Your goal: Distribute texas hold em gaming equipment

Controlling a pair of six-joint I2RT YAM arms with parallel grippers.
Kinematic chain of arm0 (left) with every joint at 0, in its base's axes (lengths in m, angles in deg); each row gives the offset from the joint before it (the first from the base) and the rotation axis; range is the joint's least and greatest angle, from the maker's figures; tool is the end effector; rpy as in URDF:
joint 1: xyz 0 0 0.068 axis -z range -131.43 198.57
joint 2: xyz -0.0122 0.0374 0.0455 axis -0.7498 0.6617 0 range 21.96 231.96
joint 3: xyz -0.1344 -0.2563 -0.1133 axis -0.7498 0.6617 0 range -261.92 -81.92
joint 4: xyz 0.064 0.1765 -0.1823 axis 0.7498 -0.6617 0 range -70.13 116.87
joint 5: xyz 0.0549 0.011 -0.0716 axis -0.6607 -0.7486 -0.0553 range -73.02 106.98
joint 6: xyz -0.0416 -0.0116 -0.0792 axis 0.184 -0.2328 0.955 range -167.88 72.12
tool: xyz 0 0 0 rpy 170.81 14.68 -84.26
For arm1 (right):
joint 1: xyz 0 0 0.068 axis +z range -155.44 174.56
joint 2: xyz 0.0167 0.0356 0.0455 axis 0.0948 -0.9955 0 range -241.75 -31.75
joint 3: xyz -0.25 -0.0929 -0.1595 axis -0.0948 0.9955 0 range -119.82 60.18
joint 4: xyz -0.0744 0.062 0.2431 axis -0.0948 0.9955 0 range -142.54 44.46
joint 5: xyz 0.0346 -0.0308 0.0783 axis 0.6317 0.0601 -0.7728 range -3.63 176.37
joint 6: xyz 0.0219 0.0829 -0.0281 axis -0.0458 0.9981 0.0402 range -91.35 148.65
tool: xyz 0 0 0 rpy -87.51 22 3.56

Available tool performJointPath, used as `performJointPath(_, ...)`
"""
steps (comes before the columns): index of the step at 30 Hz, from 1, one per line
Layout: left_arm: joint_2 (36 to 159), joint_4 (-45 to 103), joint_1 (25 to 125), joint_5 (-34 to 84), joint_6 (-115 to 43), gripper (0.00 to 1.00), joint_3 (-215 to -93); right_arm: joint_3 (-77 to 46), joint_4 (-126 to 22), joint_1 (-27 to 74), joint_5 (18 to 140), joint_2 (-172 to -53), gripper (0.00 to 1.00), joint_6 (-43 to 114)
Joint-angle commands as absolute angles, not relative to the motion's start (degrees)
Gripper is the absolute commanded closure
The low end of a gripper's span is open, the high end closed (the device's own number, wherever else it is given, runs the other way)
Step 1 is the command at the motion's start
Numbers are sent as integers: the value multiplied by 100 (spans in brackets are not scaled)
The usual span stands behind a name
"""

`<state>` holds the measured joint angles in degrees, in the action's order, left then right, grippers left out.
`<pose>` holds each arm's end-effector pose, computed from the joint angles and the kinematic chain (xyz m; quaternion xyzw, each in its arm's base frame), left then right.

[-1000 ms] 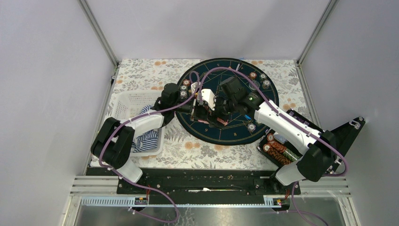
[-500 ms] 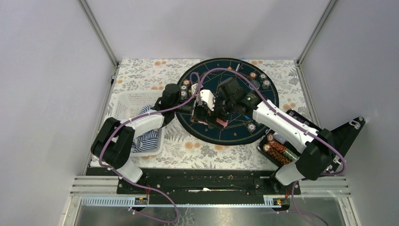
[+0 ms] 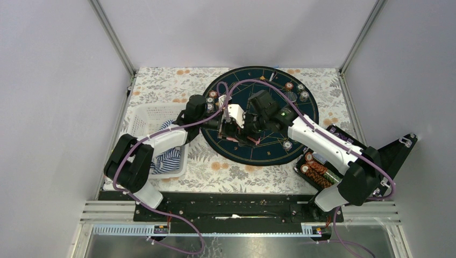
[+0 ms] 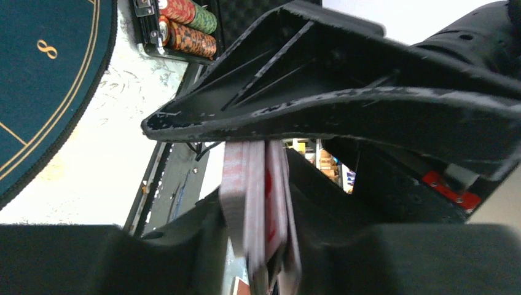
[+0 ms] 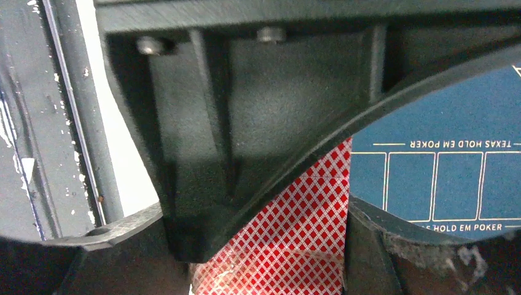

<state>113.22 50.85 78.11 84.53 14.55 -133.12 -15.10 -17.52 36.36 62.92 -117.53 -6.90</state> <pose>0.2709 -0.2391 0.2755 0.1325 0.7317 -0.6681 0.0278 0.2421 0.2594 0.3244 -0.6264 0.6595 0.2080 0.3598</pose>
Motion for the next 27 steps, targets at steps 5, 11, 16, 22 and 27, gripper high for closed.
performJointPath(5, 10962, 4008, 7277, 8479, 346, 45, -13989, -1349, -2184, 3395, 6205, -11383, 72, -420)
performJointPath(11, 10792, 2988, 7178, 8347, -419, 43, -14166, -1151, -2419, 3319, 6230, -11189, 80, -314)
performJointPath(16, 10756, 2503, 7178, 8123, -793, 47, -14282, -1040, -2584, 3283, 6229, -11051, 86, -232)
performJointPath(22, 10812, 2435, 7178, 8091, -850, 49, -14388, -988, -2600, 3280, 6185, -10984, 91, -220)
performJointPath(27, 10768, 2433, 7147, 8045, -877, 59, -14376, -937, -2598, 3273, 6189, -10940, 95, -233)
